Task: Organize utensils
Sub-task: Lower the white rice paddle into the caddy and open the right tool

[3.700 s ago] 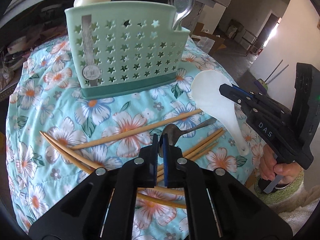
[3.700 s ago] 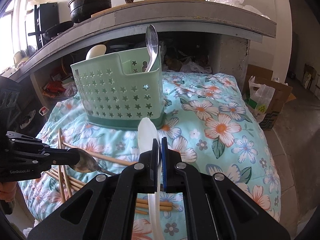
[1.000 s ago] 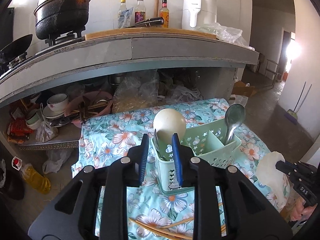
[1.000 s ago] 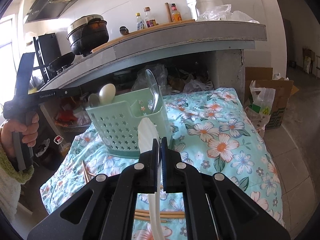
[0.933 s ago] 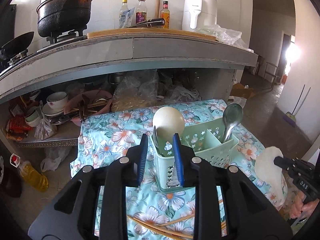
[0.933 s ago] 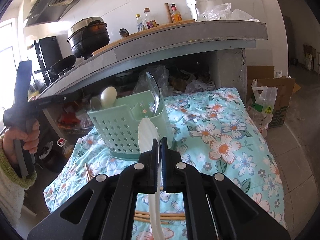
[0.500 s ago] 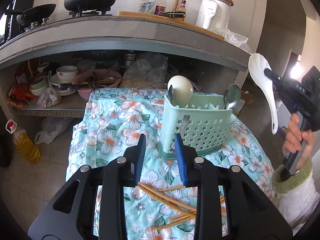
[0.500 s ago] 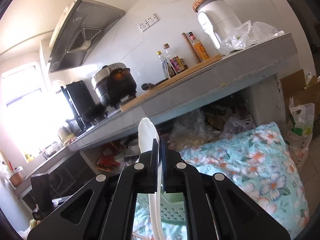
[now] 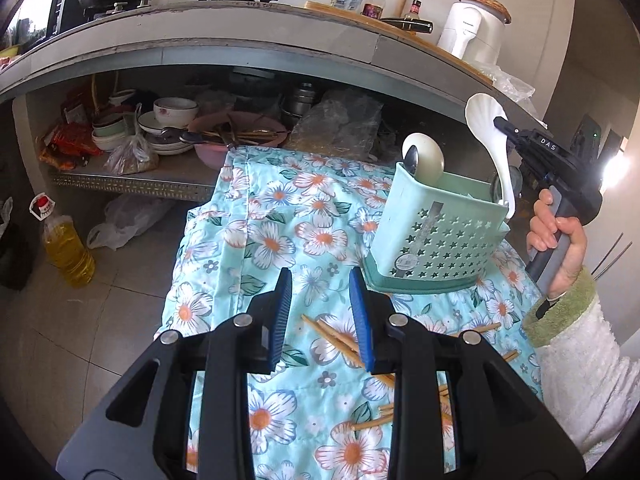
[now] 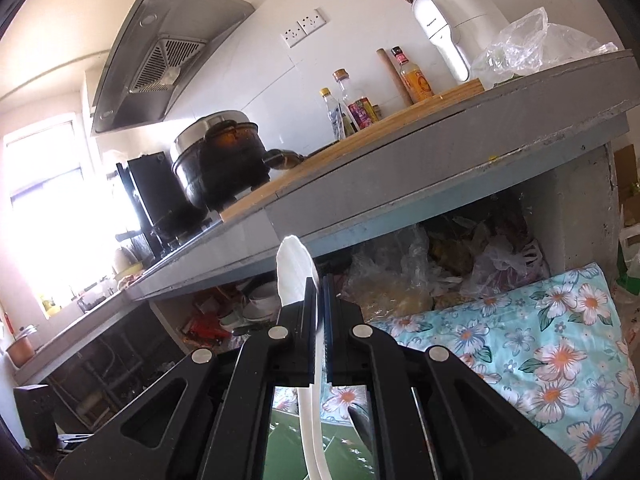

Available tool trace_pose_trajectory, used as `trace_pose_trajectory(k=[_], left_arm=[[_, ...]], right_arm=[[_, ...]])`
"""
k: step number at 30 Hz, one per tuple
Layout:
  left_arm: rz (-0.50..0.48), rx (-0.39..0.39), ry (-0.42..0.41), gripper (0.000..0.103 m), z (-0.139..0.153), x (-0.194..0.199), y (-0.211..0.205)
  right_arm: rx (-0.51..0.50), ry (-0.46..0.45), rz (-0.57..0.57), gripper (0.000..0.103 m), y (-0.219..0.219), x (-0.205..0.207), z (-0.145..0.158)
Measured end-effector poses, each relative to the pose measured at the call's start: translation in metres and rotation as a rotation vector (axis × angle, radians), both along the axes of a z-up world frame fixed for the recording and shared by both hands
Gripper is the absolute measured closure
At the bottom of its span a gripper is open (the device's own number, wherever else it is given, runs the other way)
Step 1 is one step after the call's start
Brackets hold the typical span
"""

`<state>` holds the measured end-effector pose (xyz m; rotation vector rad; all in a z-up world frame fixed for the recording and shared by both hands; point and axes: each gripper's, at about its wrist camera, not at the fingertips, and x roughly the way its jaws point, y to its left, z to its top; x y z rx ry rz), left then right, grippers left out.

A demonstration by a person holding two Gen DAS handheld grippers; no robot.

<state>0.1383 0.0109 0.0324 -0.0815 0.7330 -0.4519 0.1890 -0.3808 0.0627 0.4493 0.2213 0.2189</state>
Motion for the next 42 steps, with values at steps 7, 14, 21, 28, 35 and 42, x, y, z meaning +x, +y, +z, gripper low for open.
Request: trace_pose_trajectory(k=[7,14,21,28,35,42], left_arm=[[0.005,0.004,0.011,0.076,-0.004,0.003,0.001],[0.001,0.001,0.005,0.076,-0.003,0.002,-0.001],[-0.004,-0.002,0.01,0.076,-0.006,0.001,-0.003],[-0.011,-0.017,0.007,0.076,-0.007,-0.001,-0.003],[-0.021,-0.027,0.004,0.076,-0.007,-0.005,-0.003],[-0.036,-0.041,0.023,0.075,-0.013,-0.005,-0.004]], right_arm=[[-0.044,0.03,0.003,0.099,0.005,0.007,-0.02],[-0.07,0.038,0.008,0.099,0.007,0.002,-0.026],[-0.132,0.034,-0.01,0.099,0.006,-0.014,-0.022],[-0.178,0.025,-0.031,0.099,0.001,-0.032,-0.014],[-0.234,0.038,-0.055,0.099,0.004,-0.055,-0.014],[-0.29,0.037,-0.085,0.098,0.006,-0.088,-0.009]])
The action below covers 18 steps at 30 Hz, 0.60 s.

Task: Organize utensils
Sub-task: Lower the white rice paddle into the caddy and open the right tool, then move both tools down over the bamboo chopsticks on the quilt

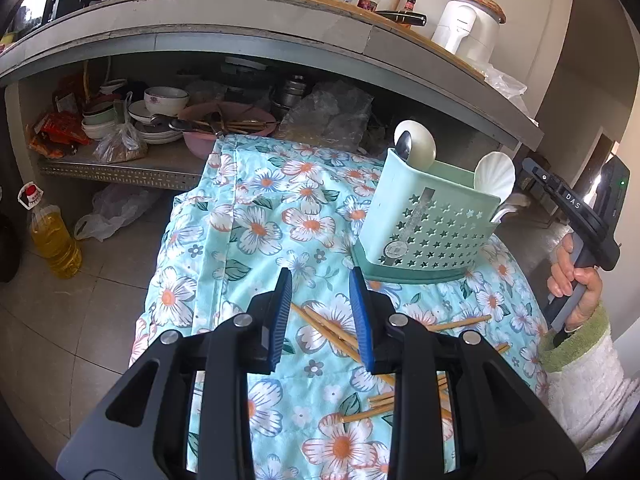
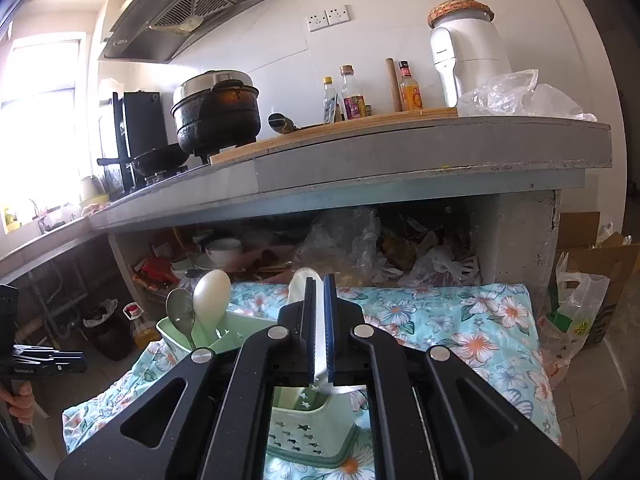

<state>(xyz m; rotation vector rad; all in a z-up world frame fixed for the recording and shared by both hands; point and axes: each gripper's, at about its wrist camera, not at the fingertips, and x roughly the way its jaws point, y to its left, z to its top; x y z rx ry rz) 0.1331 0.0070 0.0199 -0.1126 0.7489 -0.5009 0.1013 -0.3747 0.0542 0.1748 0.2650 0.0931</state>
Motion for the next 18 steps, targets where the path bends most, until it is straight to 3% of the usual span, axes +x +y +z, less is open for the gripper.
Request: trace_pose_trajectory(k=[4,11,14,18], left_arm=[[-0.01,-0.009,0.002,0.072,-0.001,-0.002,-0.003],[-0.023,-0.012,0.008,0.066,-0.005,-0.01,-0.006],[-0.032,-0.007,0.019,0.062,-0.009,-0.015,-0.008],[-0.059,0.016,0.069,0.057,-0.023,-0.025,-0.015]], right_arm=[[0.002,-0.014,-0.008,0.095,-0.001,-0.017,0.009],[0.026,-0.029,-0.013,0.06,0.003,-0.058,0.019],[0.047,0.02,-0.016,0.047,0.009,-0.073,0.006],[0.052,0.175,-0.007,0.035,0.025,-0.086,-0.032]])
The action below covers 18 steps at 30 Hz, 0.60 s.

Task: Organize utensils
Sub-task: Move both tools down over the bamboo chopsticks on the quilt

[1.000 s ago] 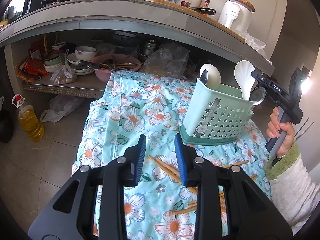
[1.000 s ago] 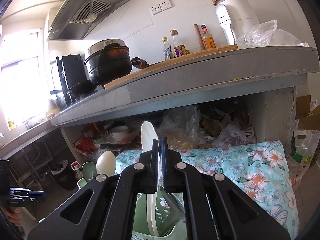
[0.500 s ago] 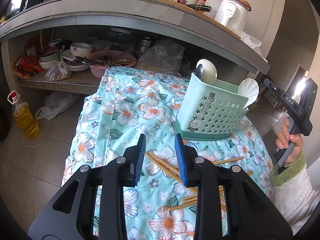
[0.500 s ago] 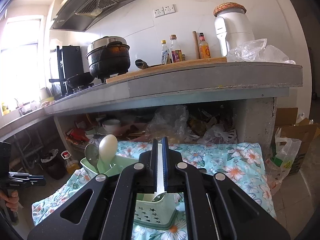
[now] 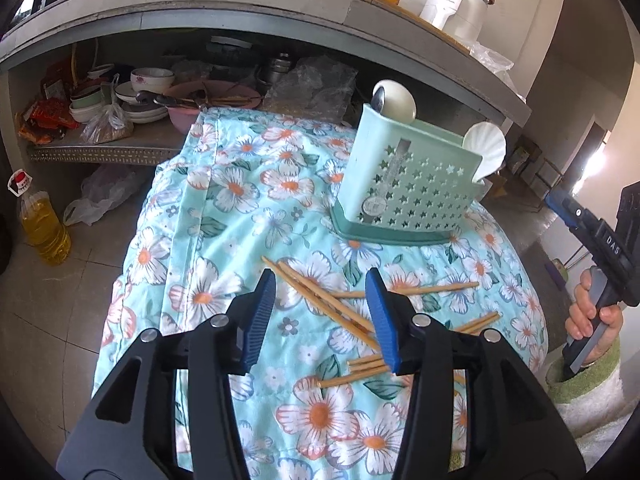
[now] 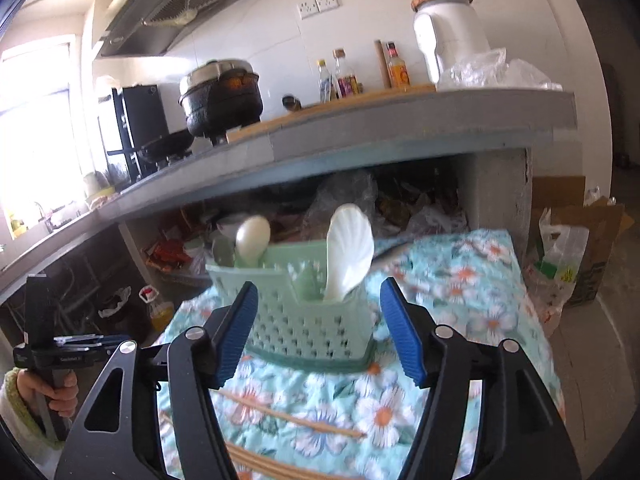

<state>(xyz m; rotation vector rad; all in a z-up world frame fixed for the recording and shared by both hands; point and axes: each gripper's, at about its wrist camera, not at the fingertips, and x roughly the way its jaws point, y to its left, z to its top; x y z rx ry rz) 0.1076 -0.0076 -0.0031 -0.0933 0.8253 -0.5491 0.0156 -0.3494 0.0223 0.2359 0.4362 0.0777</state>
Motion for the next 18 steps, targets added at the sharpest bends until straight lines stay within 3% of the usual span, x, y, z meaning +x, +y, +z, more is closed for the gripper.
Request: trace_pose_trajectory(k=[7,13,18], left_arm=[[-0.05,0.074,0.096,0.046,-0.032,-0.026,-0.012],[-0.038,0.223,0.188,0.041,-0.067,-0.041,-0.02],[-0.01,0.213,0.212,0.032,-0.076,-0.042,-0.021]], right_arm=[[0.046,0.25,0.008,0.028,0.031,-0.018,-0.06],[0.106,0.326,0.033,0.022,0.044,-0.033,-0.089],[0.219,0.451,0.009,0.021,0.033,-0.022,-0.121]])
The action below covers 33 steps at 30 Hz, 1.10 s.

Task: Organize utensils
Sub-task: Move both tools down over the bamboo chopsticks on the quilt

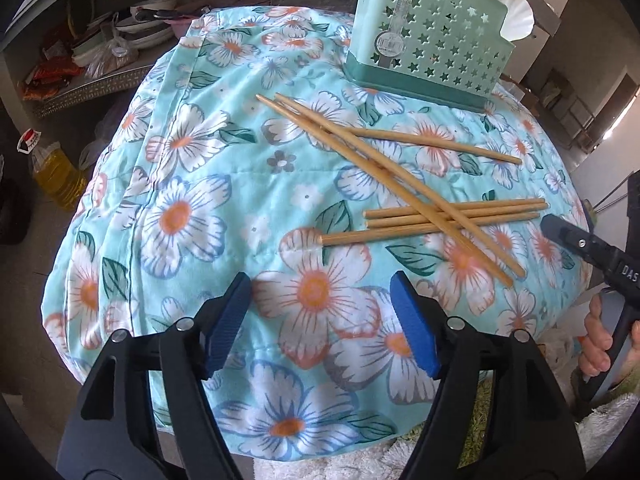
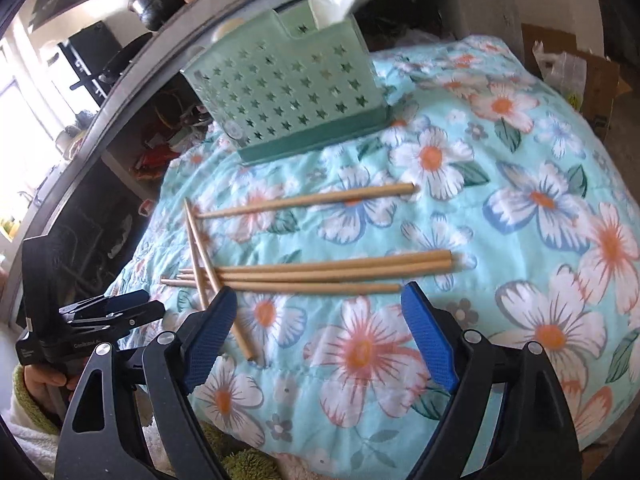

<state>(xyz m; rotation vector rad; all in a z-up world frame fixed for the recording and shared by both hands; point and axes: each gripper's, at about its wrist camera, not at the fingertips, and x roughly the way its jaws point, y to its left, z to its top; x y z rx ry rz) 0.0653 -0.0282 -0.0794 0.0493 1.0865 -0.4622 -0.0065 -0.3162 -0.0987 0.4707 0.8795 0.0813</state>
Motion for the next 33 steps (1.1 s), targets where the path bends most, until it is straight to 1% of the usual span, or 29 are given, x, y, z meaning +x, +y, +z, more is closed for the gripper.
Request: trace_pose_trajectory(k=[2,3,5,7,9,13,18,20,23,30,33], left_arm=[[0.009,-0.02,0.011,0.023,-0.001,0.001,-0.001],[0.014,-0.033,0.018,0.02,-0.001,0.002,-0.001],[0.036,-0.07,0.03,0.018,-0.002,0.004,0.001],[0.051,-0.124,0.041,0.013,-0.002,0.007,0.005],[0.068,-0.174,0.053,0.009,-0.003,0.008,0.008],[0.097,-0.236,0.071,0.008,-0.003,0.01,0.015],[0.129,-0.301,0.096,0.008,-0.004,0.012,0.023],[0.145,-0.326,0.105,0.008,-0.005,0.013,0.026],[0.157,-0.344,0.113,0.008,-0.005,0.014,0.028],[0.156,-0.358,0.114,0.008,-0.006,0.014,0.03],[0.16,-0.38,0.12,0.008,-0.007,0.014,0.032]], right_arm=[[0.035,-0.006,0.002,0.02,-0.004,0.001,-0.003],[0.05,-0.01,0.009,0.017,-0.005,0.001,-0.004],[0.059,-0.018,0.029,0.012,-0.003,0.002,-0.004],[0.045,-0.029,0.052,0.007,0.001,0.003,-0.003],[0.004,-0.033,0.061,0.006,0.007,0.002,-0.003],[-0.033,-0.038,0.061,0.006,0.011,0.001,-0.002],[-0.013,-0.036,0.055,0.006,0.009,0.002,-0.003],[0.001,-0.051,0.049,0.006,0.007,0.0,-0.004],[0.007,-0.06,0.051,0.006,0.006,-0.001,-0.005],[0.0,-0.067,0.05,0.006,0.006,-0.001,-0.004],[0.0,-0.064,0.05,0.006,0.006,-0.002,-0.005]])
